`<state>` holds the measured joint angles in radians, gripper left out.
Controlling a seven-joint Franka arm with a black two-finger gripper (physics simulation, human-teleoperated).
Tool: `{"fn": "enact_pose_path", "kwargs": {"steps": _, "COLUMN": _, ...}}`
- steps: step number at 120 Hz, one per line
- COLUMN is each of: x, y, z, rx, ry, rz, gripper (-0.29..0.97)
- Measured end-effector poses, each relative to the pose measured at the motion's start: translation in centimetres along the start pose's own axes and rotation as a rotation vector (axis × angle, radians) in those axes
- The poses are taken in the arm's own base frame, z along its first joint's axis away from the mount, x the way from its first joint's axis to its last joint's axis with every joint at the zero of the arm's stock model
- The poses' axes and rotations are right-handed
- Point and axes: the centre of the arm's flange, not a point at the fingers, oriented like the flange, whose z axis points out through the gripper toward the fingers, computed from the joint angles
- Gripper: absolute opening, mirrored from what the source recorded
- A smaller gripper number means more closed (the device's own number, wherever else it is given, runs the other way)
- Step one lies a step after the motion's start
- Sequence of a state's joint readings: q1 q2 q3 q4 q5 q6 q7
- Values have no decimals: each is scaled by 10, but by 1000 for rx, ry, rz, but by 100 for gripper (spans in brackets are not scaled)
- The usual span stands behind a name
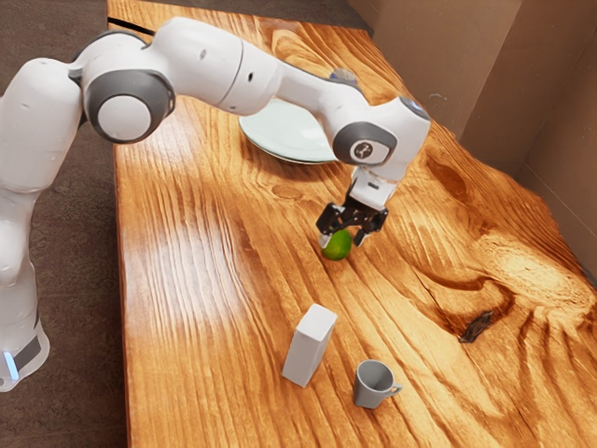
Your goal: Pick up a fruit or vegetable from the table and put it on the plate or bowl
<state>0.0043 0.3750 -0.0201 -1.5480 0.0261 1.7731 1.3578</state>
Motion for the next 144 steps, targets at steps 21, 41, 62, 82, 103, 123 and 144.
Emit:
{"fn": "enact_pose_path", "kwargs": {"steps": 21, "x": -11, "y": -8, "z": 4, "rx": 23, "ry": 0, "rz": -19, "gripper": 65}}
{"fn": "enact_pose_path", "kwargs": {"steps": 41, "x": -13, "y": -11, "z": 2, "rx": 50, "ry": 7, "rz": -23, "gripper": 39}}
{"fn": "enact_pose_path", "kwargs": {"steps": 62, "x": -27, "y": -4, "z": -38, "rx": 132, "ry": 23, "rz": -44, "gripper": 30}}
{"fn": "enact_pose_path", "kwargs": {"steps": 82, "x": -112, "y": -5, "z": -98, "rx": 248, "ry": 40, "rz": -169, "gripper": 30}}
{"fn": "enact_pose_path", "kwargs": {"steps": 103, "x": -207, "y": 0, "z": -119, "rx": 295, "ry": 44, "rz": -308, "gripper": 30}}
{"fn": "enact_pose_path", "kwargs": {"steps": 123, "x": -256, "y": 4, "z": -120, "rx": 311, "ry": 60, "rz": -381, "gripper": 29}}
{"fn": "enact_pose_path", "kwargs": {"steps": 144, "x": -298, "y": 12, "z": -117, "rx": 316, "ry": 99, "rz": -442, "gripper": 29}}
